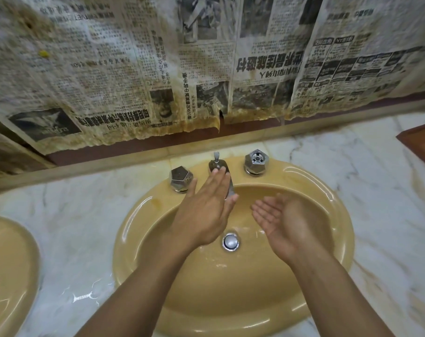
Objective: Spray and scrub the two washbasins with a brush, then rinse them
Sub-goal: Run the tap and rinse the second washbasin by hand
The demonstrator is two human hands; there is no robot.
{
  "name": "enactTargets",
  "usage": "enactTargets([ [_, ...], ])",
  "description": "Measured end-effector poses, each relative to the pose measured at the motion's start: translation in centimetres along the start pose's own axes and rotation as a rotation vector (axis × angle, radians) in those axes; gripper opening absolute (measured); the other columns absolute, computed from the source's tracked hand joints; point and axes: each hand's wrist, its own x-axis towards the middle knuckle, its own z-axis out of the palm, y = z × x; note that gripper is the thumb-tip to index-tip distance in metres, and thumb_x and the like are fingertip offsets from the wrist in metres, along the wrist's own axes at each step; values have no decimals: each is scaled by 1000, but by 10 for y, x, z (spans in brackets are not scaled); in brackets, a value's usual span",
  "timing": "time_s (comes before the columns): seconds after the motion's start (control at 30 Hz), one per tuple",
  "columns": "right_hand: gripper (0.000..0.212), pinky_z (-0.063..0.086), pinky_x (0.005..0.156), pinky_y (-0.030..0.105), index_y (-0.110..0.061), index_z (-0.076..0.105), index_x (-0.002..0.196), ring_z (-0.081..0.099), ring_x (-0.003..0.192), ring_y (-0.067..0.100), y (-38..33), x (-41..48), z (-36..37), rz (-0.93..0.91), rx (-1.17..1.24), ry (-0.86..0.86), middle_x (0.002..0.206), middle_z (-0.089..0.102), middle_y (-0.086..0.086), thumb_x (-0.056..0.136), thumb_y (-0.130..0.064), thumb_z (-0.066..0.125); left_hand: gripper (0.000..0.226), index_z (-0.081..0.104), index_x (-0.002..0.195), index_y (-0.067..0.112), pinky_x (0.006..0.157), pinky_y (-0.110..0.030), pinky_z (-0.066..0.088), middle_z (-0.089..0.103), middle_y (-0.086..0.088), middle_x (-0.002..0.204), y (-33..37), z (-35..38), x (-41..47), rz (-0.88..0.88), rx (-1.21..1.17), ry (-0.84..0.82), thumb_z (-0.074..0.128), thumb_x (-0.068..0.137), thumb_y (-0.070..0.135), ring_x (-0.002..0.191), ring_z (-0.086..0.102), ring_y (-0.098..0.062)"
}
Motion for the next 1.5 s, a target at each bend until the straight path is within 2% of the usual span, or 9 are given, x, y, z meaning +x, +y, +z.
enactTargets([
  [0.5, 49, 54, 90, 45, 11, 57, 120, 66, 102, 39, 22, 11, 8, 210, 93, -88, 117, 64, 31, 110, -33, 38, 60, 9, 165, 19, 129, -43, 6, 1, 6, 173, 11, -18, 8, -16, 15, -117, 16, 111, 44, 158, -1, -8],
  [0.67, 44, 61, 75, 45, 8, 62, 100, 67, 92, 36, 29, 11, 28, 345, 127, -114, 82, 74, 23, 109, -26, 36, 56, 34, 156, 7, 126, -43, 19, 21, -11, 170, 10, -19, 56, -90, -79, -104, 23, 112, 39, 157, 16, -22],
  [0.77, 49, 59, 68, 41, 5, 65, 80, 68, 65, 27, 23, 13, 27, 290, 83, -114, 64, 68, 16, 107, -22, 34, 54, 34, 156, 6, 122, -31, 14, 22, -10, 169, 15, -22, 44, -90, -178, -93, 24, 113, 38, 157, 15, -20],
  [0.9, 43, 54, 51, 28, 4, 67, 93, 61, 52, 20, -2, 1, 24, 74, -123, -48, 67, 64, 14, 105, -21, 33, 51, 42, 156, 13, 113, -16, 18, 37, 0, 164, 11, -16, 13, -159, -471, 82, 28, 113, 36, 153, 27, -12],
  [0.97, 42, 62, 66, 34, 9, 65, 101, 72, 68, 26, -16, -10, 32, -21, -145, -119, 83, 70, 20, 106, -20, 35, 50, 40, 158, 16, 116, -14, 15, 35, 3, 164, 10, -10, 12, -234, -613, 148, 30, 113, 35, 153, 28, -10],
  [1.13, 36, 55, 99, 44, 8, 62, 110, 70, 106, 34, -31, -28, 60, -84, -221, -229, 110, 69, 25, 109, -22, 42, 52, 58, 132, 26, 117, -54, 36, 53, -9, 150, -5, -3, 45, -409, -777, 116, 32, 88, 39, 139, 48, -31],
  [1.23, 32, 54, 102, 44, 8, 61, 113, 68, 108, 33, -26, -22, 50, -126, -207, -132, 113, 68, 24, 108, -18, 42, 56, 55, 132, 19, 112, -50, 42, 60, -9, 142, -13, -6, 62, -437, -672, 54, 22, 92, 39, 131, 54, -31],
  [1.33, 34, 53, 101, 41, 9, 60, 120, 68, 107, 31, -11, -6, 29, -95, -177, -15, 116, 67, 23, 107, -17, 42, 32, 56, 111, 19, 80, -40, 41, 65, -10, 119, -9, -14, 70, -417, -543, 23, 25, 103, 23, 100, 57, -30],
  [1.5, 41, 49, 104, 45, 8, 58, 118, 62, 117, 39, 19, 13, 17, 99, -106, -64, 121, 63, 27, 110, -27, 39, 33, 56, 117, 21, 88, -42, 41, 63, -12, 129, -5, -23, 55, -365, -496, 30, 26, 105, 24, 111, 55, -33],
])
